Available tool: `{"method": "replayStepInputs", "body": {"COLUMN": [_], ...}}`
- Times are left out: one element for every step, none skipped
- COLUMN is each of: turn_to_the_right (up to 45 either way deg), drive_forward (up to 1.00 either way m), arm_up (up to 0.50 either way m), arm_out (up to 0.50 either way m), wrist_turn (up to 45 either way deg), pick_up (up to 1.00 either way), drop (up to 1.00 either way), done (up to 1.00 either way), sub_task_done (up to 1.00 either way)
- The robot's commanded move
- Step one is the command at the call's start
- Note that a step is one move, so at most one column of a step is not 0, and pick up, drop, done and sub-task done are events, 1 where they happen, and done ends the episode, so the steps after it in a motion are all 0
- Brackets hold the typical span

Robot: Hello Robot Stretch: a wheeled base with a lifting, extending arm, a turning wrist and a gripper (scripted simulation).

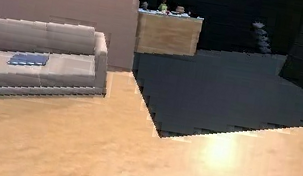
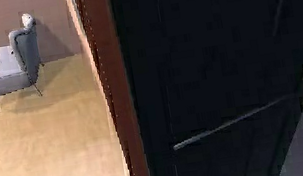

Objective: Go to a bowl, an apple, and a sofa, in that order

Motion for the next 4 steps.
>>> {"method": "replayStepInputs", "body": {"turn_to_the_right": [0.0,0.0,0.0,0.0], "drive_forward": [1.00,1.00,1.00,0.35], "arm_up": [0.00,0.00,0.00,0.00], "arm_out": [0.00,0.00,0.00,0.00], "wrist_turn": [0.0,0.0,0.0,0.0], "pick_up": [0.00,0.00,0.00,0.00], "drop": [0.00,0.00,0.00,0.00], "done": [0.00,0.00,0.00,0.00], "sub_task_done": [0.00,0.00,0.00,0.00]}}
